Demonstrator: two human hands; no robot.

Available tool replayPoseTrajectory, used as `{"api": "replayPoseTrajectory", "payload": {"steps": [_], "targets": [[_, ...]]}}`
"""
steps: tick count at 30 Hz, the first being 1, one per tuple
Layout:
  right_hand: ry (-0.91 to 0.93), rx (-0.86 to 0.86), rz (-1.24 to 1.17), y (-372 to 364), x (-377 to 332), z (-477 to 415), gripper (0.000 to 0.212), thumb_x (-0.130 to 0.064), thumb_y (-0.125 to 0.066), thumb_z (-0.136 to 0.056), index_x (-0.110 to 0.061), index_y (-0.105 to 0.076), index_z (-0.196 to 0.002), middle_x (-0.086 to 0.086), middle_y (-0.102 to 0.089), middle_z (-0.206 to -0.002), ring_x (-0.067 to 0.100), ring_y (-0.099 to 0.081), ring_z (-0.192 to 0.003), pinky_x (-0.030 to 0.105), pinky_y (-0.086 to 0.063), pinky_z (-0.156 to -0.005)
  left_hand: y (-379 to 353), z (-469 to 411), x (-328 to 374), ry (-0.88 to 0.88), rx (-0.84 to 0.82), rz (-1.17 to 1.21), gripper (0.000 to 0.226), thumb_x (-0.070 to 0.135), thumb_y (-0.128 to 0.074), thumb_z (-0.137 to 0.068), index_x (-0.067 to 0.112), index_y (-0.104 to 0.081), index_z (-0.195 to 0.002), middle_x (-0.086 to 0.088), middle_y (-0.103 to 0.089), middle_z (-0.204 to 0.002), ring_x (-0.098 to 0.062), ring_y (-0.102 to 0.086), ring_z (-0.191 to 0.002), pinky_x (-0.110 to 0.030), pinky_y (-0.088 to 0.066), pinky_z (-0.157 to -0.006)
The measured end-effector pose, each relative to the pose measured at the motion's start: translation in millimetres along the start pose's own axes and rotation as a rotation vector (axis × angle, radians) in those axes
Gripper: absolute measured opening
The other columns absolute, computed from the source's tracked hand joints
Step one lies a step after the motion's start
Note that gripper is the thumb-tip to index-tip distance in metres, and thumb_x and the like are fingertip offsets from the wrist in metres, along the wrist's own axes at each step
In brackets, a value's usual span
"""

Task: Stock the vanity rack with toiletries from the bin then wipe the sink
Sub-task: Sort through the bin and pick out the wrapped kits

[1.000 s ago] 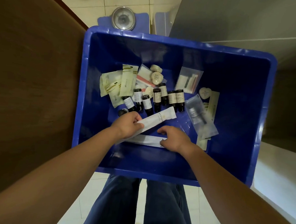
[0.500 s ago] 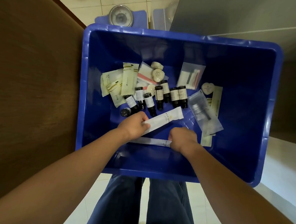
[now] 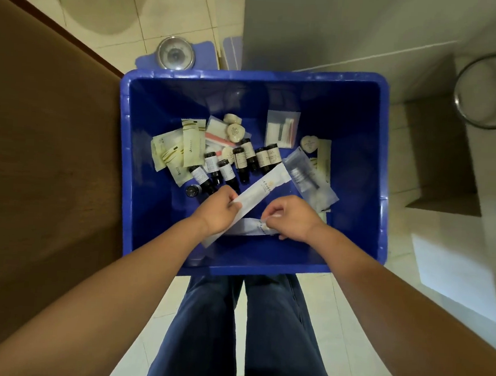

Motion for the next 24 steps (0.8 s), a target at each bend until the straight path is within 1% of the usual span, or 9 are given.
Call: {"api": "replayPoseTrajectory", "payload": {"steps": [3, 5, 8, 11, 14, 17, 19, 21, 24], "targets": [[-0.024, 0.065, -0.096, 20, -8, 25, 0.013, -0.012, -0.059, -0.087, -0.020, -0.068, -0.082, 0.002, -0.070, -0.087, 0.023, -0.072, -0.072, 0.034, -0.061, -0.063, 6, 15, 22, -0.020, 0.030, 0.030, 0.010, 0.026, -0.048, -0.099, 0.017, -0.045, -0.098, -0.001, -0.053, -0.081, -0.021, -0.052, -0.079, -0.038, -0.043, -0.075], [-0.031, 0.109, -0.167, 35, -15, 42, 0.012, -0.011, -0.059, -0.089, -0.018, -0.067, -0.083, 0.003, -0.069, -0.086, 0.020, -0.072, -0.068, 0.029, -0.058, -0.057, 11, 27, 39, -0.033, 0.050, 0.071, 0.009, 0.025, -0.048, -0.099, 0.017, -0.045, -0.097, -0.004, -0.054, -0.085, -0.021, -0.052, -0.081, -0.040, -0.045, -0.079], [-0.014, 0.174, -0.218, 56, -26, 66, 0.008, -0.012, -0.059, -0.090, -0.012, -0.067, -0.093, 0.005, -0.068, -0.081, 0.013, -0.067, -0.058, 0.025, -0.052, -0.050, 19, 46, 70, -0.093, 0.068, 0.084, 0.009, 0.024, -0.047, -0.099, 0.015, -0.045, -0.098, 0.000, -0.051, -0.081, -0.017, -0.048, -0.074, -0.034, -0.040, -0.070], [0.015, 0.243, -0.253, 76, -34, 88, 0.008, -0.014, -0.062, -0.090, -0.011, -0.069, -0.093, 0.007, -0.069, -0.088, 0.017, -0.070, -0.062, 0.031, -0.053, -0.054, 28, 65, 97, -0.144, 0.081, 0.078, 0.008, 0.023, -0.045, -0.100, 0.015, -0.044, -0.098, 0.005, -0.046, -0.078, -0.013, -0.044, -0.070, -0.031, -0.037, -0.066], [0.076, 0.299, -0.257, 96, -47, 114, 0.008, -0.015, -0.063, -0.090, -0.014, -0.071, -0.088, 0.004, -0.068, -0.093, 0.019, -0.071, -0.068, 0.036, -0.059, -0.064, 42, 82, 123, -0.176, 0.116, 0.056, 0.007, 0.023, -0.044, -0.099, 0.016, -0.043, -0.096, 0.004, -0.049, -0.082, -0.014, -0.046, -0.071, -0.031, -0.038, -0.066], [0.116, 0.363, -0.284, 115, -60, 143, 0.011, -0.014, -0.060, -0.091, -0.010, -0.070, -0.089, 0.003, -0.068, -0.089, 0.021, -0.067, -0.068, 0.022, -0.051, -0.054, 54, 101, 149, -0.199, 0.141, 0.046, 0.009, 0.024, -0.044, -0.099, 0.015, -0.045, -0.098, 0.003, -0.051, -0.083, -0.017, -0.049, -0.076, -0.032, -0.040, -0.068], [0.139, 0.420, -0.332, 129, -65, 160, 0.011, -0.012, -0.059, -0.091, -0.009, -0.069, -0.088, -0.003, -0.066, -0.084, 0.016, -0.063, -0.069, 0.016, -0.046, -0.049, 60, 111, 167, -0.212, 0.142, 0.012, 0.014, 0.025, -0.044, -0.099, 0.012, -0.046, -0.103, 0.002, -0.052, -0.085, -0.017, -0.050, -0.076, -0.033, -0.041, -0.069], [0.141, 0.478, -0.403, 142, -65, 179, 0.011, -0.013, -0.059, -0.092, -0.010, -0.068, -0.086, -0.004, -0.064, -0.081, 0.011, -0.058, -0.063, 0.014, -0.043, -0.044, 61, 124, 185, -0.240, 0.130, -0.013, 0.015, 0.026, -0.044, -0.099, 0.011, -0.045, -0.102, 0.000, -0.051, -0.084, -0.017, -0.048, -0.074, -0.034, -0.040, -0.068], [0.128, 0.567, -0.520, 159, -56, 209, 0.010, -0.015, -0.061, -0.092, -0.011, -0.067, -0.084, 0.005, -0.066, -0.078, 0.013, -0.055, -0.050, 0.018, -0.042, -0.041, 56, 144, 217, -0.312, 0.100, -0.051, 0.011, 0.025, -0.042, -0.100, 0.013, -0.042, -0.099, 0.001, -0.047, -0.083, -0.014, -0.044, -0.073, -0.031, -0.038, -0.067]]}}
Point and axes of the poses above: each hand's wrist, its own z-axis away from the middle knuckle, its own y-axis out of the back of the hand, x = y × z, the point moved 8 cm from there along -z, towards the middle knuckle
